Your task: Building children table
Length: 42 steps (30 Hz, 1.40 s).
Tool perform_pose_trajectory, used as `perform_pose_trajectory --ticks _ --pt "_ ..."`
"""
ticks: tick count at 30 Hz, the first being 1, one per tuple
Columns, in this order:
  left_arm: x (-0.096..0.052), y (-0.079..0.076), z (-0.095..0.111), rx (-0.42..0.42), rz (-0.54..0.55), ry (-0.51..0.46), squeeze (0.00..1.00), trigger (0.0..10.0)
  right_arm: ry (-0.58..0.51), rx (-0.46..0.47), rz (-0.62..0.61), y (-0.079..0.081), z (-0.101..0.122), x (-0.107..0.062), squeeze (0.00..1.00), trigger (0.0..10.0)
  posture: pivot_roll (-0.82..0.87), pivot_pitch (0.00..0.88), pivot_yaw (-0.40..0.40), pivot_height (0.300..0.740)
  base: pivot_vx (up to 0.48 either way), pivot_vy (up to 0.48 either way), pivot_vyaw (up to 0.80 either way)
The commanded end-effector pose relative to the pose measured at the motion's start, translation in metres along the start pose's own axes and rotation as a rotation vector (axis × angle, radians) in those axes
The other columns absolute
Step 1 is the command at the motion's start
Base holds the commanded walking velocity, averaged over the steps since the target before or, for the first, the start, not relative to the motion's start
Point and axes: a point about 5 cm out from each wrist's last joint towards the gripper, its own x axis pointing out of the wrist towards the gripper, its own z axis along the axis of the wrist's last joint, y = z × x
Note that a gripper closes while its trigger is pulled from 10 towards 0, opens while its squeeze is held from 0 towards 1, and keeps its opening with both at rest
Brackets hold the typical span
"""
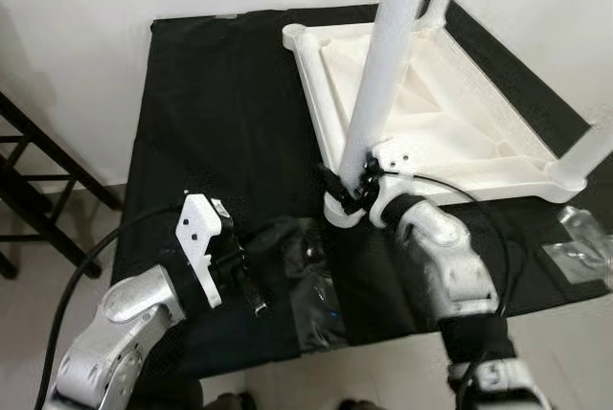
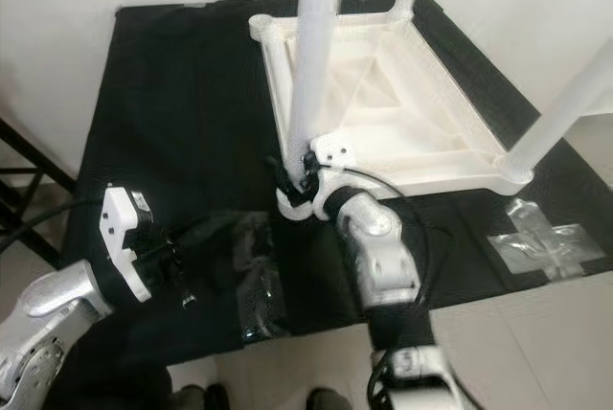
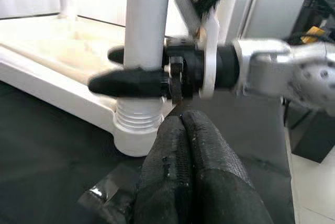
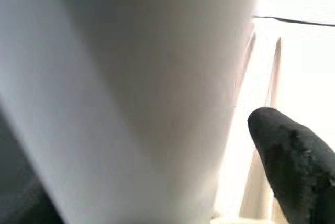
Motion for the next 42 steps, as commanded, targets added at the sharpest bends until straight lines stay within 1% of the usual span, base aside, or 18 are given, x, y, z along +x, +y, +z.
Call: perform_pose_trajectory --ticks 1,4,7,11,12,22,28,31,32,34,35,36,37,38,39,40,41,42 --pt "0.001 -0.002 -0.002 -0.003 -0.009 0.010 0.00 10.0 -0.048 -0.038 0.205 -0.005 0.022 -0.001 0.00 10.0 0.02 0.166 -0.023 0.740 0.000 0.000 0.00" --pt "0.002 -0.002 -0.002 -0.003 -0.013 0.011 0.00 10.0 -0.049 -0.058 0.276 -0.010 0.027 -0.003 0.00 10.0 0.02 0.165 -0.025 0.740 0.000 0.000 0.00" --pt "0.002 -0.003 -0.002 0.000 -0.021 0.011 0.00 10.0 -0.026 -0.053 0.476 -0.030 0.039 0.002 0.00 10.0 0.03 0.167 -0.031 0.740 0.000 0.000 0.00" --pt "0.000 -0.003 -0.001 0.002 -0.018 0.011 0.00 10.0 -0.006 -0.031 0.558 -0.033 0.042 0.003 0.00 10.0 0.04 0.168 -0.035 0.740 0.000 0.000 0.00" --pt "-0.001 -0.003 -0.001 0.003 -0.015 0.012 0.00 10.0 0.001 -0.013 0.584 -0.035 0.043 0.004 0.00 0.2 0.04 0.168 -0.038 0.740 0.000 0.000 0.00" --pt "-0.003 -0.005 -0.001 0.003 -0.010 0.017 0.00 10.0 0.012 0.047 0.653 -0.040 0.042 0.004 0.00 0.0 0.04 0.169 -0.038 0.740 0.000 0.000 0.00" --pt "-0.001 -0.005 -0.002 -0.001 -0.016 0.019 0.00 10.0 0.002 0.024 0.557 -0.048 0.033 -0.006 0.00 0.0 0.03 0.172 -0.034 0.740 0.000 0.000 0.00" --pt "0.000 -0.005 -0.003 -0.003 -0.019 0.019 0.00 10.0 0.012 0.010 0.344 -0.059 0.021 -0.015 0.00 0.0 0.02 0.176 -0.037 0.740 0.000 0.000 0.00" --pt "0.000 -0.005 -0.003 -0.003 -0.019 0.019 0.00 10.0 0.012 0.010 0.344 -0.059 0.021 -0.015 0.00 0.0 0.02 0.176 -0.037 0.740 0.000 0.000 0.00" --pt "0.001 -0.004 -0.003 -0.004 -0.021 0.019 0.00 10.0 0.010 0.116 0.205 -0.052 0.004 -0.016 0.00 0.0 0.00 0.180 -0.034 0.740 0.000 0.000 0.00" --pt "0.001 -0.004 -0.003 -0.004 -0.021 0.019 0.00 10.0 0.010 0.116 0.205 -0.052 0.004 -0.016 0.00 0.0 0.00 0.180 -0.034 0.740 0.000 0.000 0.00" --pt "0.001 -0.004 -0.004 -0.007 -0.025 0.020 0.00 10.0 0.072 0.141 -0.127 -0.044 -0.018 -0.014 0.00 0.0 0.01 0.187 -0.023 0.740 0.000 0.000 0.00" --pt "0.001 -0.004 -0.004 -0.007 -0.025 0.020 0.00 10.0 0.072 0.141 -0.127 -0.044 -0.018 -0.014 0.00 0.0 0.01 0.187 -0.023 0.740 0.000 0.000 0.00" --pt "0.001 -0.005 -0.004 -0.009 -0.030 0.022 0.00 10.0 0.111 0.173 -0.285 -0.023 -0.037 -0.018 0.00 0.0 0.00 0.190 -0.018 0.740 0.000 0.000 0.00" --pt "0.001 -0.005 -0.004 -0.009 -0.030 0.022 0.00 10.0 0.111 0.173 -0.285 -0.023 -0.037 -0.018 0.00 0.0 0.00 0.190 -0.018 0.740 0.000 0.000 0.00" --pt "0.002 -0.005 -0.004 -0.010 -0.036 0.023 0.00 10.0 0.115 0.188 -0.396 -0.006 -0.045 -0.023 0.00 0.0 0.01 0.193 -0.009 0.740 0.000 0.000 0.00" --pt "0.002 -0.005 -0.004 -0.010 -0.036 0.023 0.00 10.0 0.115 0.188 -0.396 -0.006 -0.045 -0.023 0.00 0.0 0.01 0.193 -0.009 0.740 0.000 0.000 0.00" --pt "0.002 -0.005 -0.003 -0.012 -0.041 0.023 0.00 10.0 0.124 0.192 -0.410 0.010 -0.050 -0.023 0.00 0.0 0.00 0.189 -0.001 0.740 0.000 0.000 0.00"
